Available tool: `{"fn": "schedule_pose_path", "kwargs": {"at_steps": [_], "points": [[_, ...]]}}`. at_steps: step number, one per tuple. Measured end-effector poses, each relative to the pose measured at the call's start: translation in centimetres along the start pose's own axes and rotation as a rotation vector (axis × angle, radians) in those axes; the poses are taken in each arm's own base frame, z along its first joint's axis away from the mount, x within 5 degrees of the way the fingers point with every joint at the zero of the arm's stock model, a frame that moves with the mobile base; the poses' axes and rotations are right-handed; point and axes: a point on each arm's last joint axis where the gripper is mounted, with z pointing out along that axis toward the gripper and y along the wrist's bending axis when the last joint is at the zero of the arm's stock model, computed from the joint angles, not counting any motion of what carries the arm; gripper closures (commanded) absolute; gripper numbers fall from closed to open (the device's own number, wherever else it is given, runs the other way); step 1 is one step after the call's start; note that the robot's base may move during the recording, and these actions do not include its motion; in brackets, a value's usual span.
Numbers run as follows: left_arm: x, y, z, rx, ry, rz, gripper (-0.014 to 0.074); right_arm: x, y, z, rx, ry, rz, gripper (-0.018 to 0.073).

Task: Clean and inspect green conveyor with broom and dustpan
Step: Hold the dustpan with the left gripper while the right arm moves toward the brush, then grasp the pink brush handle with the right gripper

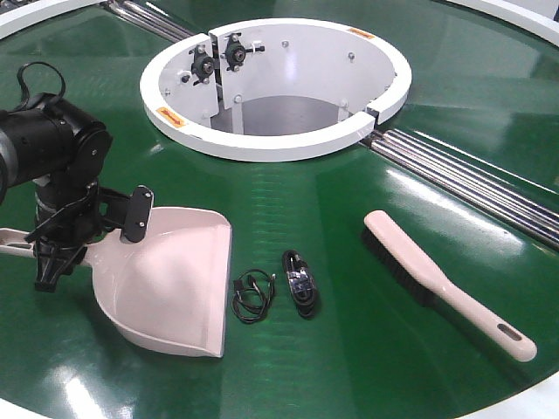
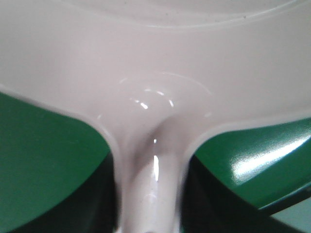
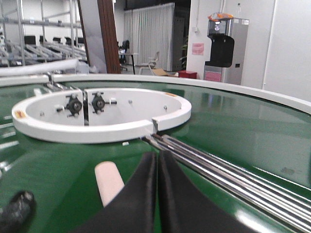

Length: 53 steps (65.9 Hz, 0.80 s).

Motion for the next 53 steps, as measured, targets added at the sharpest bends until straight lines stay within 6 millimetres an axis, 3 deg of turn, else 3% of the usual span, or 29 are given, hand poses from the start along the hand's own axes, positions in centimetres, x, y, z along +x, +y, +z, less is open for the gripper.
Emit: {"fn": "schedule_pose_path", "kwargs": {"at_steps": [9, 22, 42, 53], "points": [[0.0, 0.0, 0.0, 0.000, -0.003, -0.001, 0.0604, -4.3, -0.1, 0.3, 0.001, 0.028, 0.073, 0.0568], [-0.1, 0.0, 0.0, -0.001, -0.007, -0.002, 0.0602, -8.4, -0.2, 3.4, 0.000, 0.331, 0.098, 0.0568], [-0.1, 0.0, 0.0, -0.001, -0.009, -0.002, 0.0602, -7.5, -0.2, 8.6, 0.006, 0.682, 0.094, 0.0552], [-0.1, 0.0, 0.0, 0.000, -0.010, -0.002, 0.0602, -8.0, -0.2, 10.6, -0.016, 0.800, 0.040, 0.0431]]}}
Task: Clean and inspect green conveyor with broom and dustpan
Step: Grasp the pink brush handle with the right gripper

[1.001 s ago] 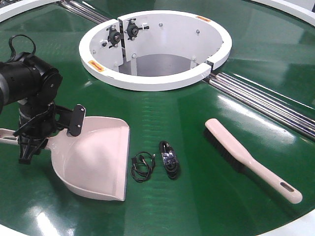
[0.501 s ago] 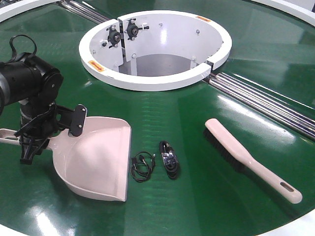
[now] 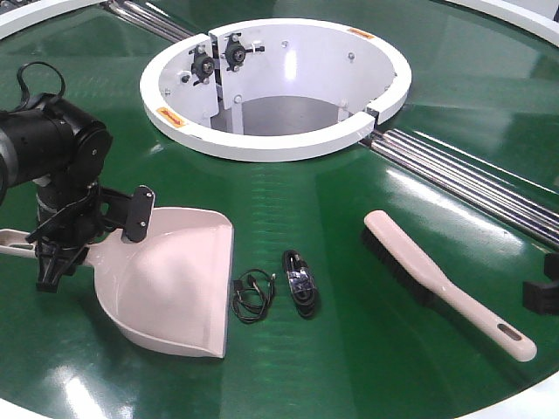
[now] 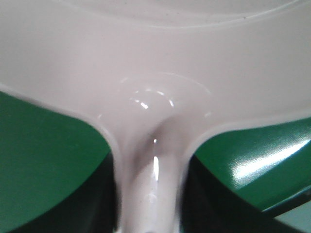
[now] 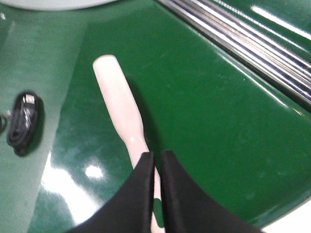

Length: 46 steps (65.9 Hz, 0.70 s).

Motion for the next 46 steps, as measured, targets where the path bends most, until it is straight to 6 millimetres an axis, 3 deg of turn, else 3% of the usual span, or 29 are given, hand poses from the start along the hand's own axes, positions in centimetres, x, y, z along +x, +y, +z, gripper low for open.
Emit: {"fn": "schedule_pose_path", "kwargs": {"at_steps": [13, 19, 26, 46], "points": [[0.0, 0.0, 0.0, 0.000, -0.001, 0.000, 0.0602, -2.8, 0.4, 1.2, -0.048, 0.167, -0.093, 0.0111], [0.0, 0.0, 0.0, 0.000, -0.001, 0.000, 0.0602, -3.7, 0.6, 2.2, -0.082, 0.222, -0.134, 0.0008], [0.0, 0.0, 0.0, 0.000, -0.001, 0.000, 0.0602, -4.4, 0.7, 3.6, -0.105, 0.280, -0.174, -0.0034], [0.0, 0.0, 0.0, 0.000, -0.001, 0.000, 0.0602, -4.6, 0.7, 8.3, -0.119, 0.471, -0.239, -0.0008]]}}
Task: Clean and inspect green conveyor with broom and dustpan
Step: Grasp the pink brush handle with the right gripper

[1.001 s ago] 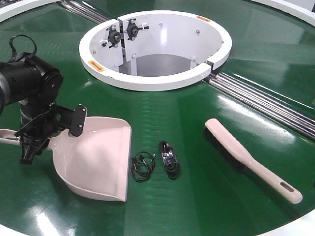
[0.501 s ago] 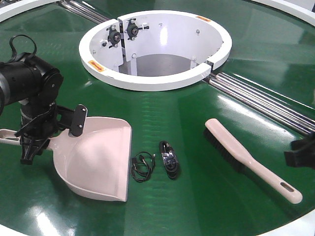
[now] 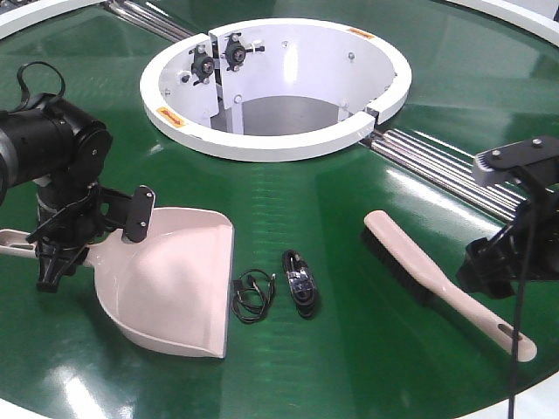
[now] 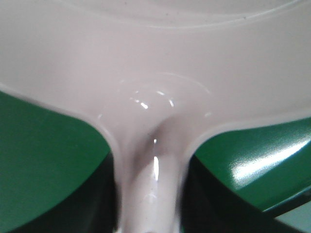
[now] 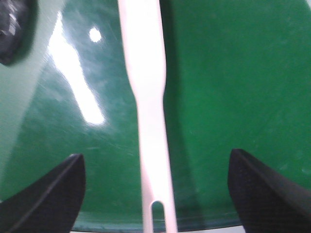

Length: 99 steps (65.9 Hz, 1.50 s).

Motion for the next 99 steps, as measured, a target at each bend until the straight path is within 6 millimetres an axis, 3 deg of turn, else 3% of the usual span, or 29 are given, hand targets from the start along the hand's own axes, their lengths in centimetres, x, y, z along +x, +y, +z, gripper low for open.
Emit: {"fn": "schedule_pose_path", "kwargs": {"at_steps": [18, 45, 52, 58, 64, 74, 88, 99], "points": [[0.0, 0.0, 0.0, 0.000, 0.000, 0.000, 0.0602, -1.9, 1.3, 3.8, 0.004, 0.140, -0.125, -0.0008], [0.0, 0.0, 0.0, 0.000, 0.000, 0.001, 0.0602, -3.4, 0.5, 9.9, 0.003, 0.366, -0.121, -0.0005], [0.0, 0.0, 0.0, 0.000, 0.000, 0.001, 0.0602, -3.3, 0.4, 11.2, -0.003, 0.406, -0.127, 0.0032], [0.0, 0.0, 0.0, 0.000, 0.000, 0.001, 0.0602, -3.2, 0.4, 12.0, -0.008, 0.431, -0.128, 0.0137], [0.0, 0.0, 0.0, 0.000, 0.000, 0.001, 0.0602, -3.1, 0.4, 12.3, -0.009, 0.441, -0.128, 0.0270], [0.0, 0.0, 0.0, 0.000, 0.000, 0.001, 0.0602, -3.3, 0.4, 12.2, -0.009, 0.435, -0.119, 0.0578], [0.0, 0.0, 0.0, 0.000, 0.000, 0.001, 0.0602, -4.1, 1.3, 11.1, -0.053, 0.419, -0.027, 0.0564], [-0.1, 0.0, 0.0, 0.000, -0.001, 0.002, 0.0602, -5.0, 3.7, 9.5, -0.033, 0.375, 0.004, 0.0564]]}}
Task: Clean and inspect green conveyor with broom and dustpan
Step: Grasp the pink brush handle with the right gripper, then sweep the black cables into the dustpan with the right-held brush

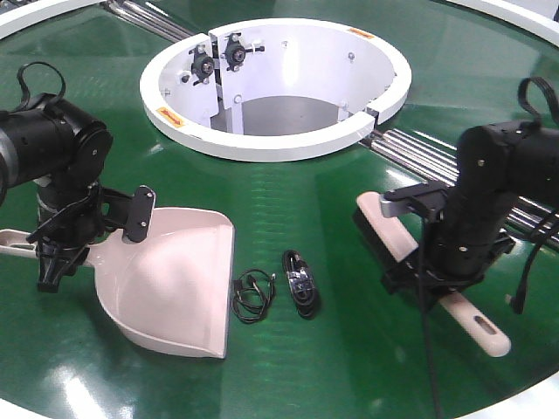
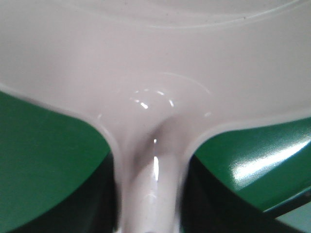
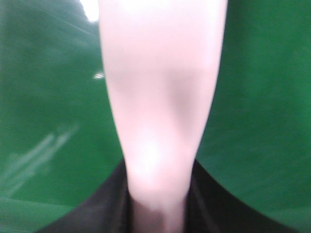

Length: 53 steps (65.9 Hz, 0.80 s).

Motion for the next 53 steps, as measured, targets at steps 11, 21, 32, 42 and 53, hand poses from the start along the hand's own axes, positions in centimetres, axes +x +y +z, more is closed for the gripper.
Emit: {"fn": "schedule_pose_path", "kwargs": {"at_steps": [11, 21, 32, 42, 53], "points": [[0.0, 0.0, 0.0, 0.000, 0.000, 0.000, 0.0602, -0.4, 3.2, -0.5, 0.028, -0.003, 0.037, 0.0564], [0.0, 0.0, 0.0, 0.000, 0.000, 0.000, 0.0602, -1.1, 4.9, -0.3, 0.034, 0.051, 0.066, 0.0564], [0.0, 0.0, 0.0, 0.000, 0.000, 0.000, 0.0602, -2.5, 6.3, 0.3, 0.045, 0.057, 0.081, 0.0564], [0.0, 0.0, 0.0, 0.000, -0.001, 0.000, 0.0602, -3.1, 7.6, 1.4, 0.044, 0.076, 0.105, 0.0564], [0.0, 0.0, 0.0, 0.000, -0.001, 0.000, 0.0602, -3.2, 9.0, 2.8, 0.010, 0.119, 0.113, 0.0564]]}}
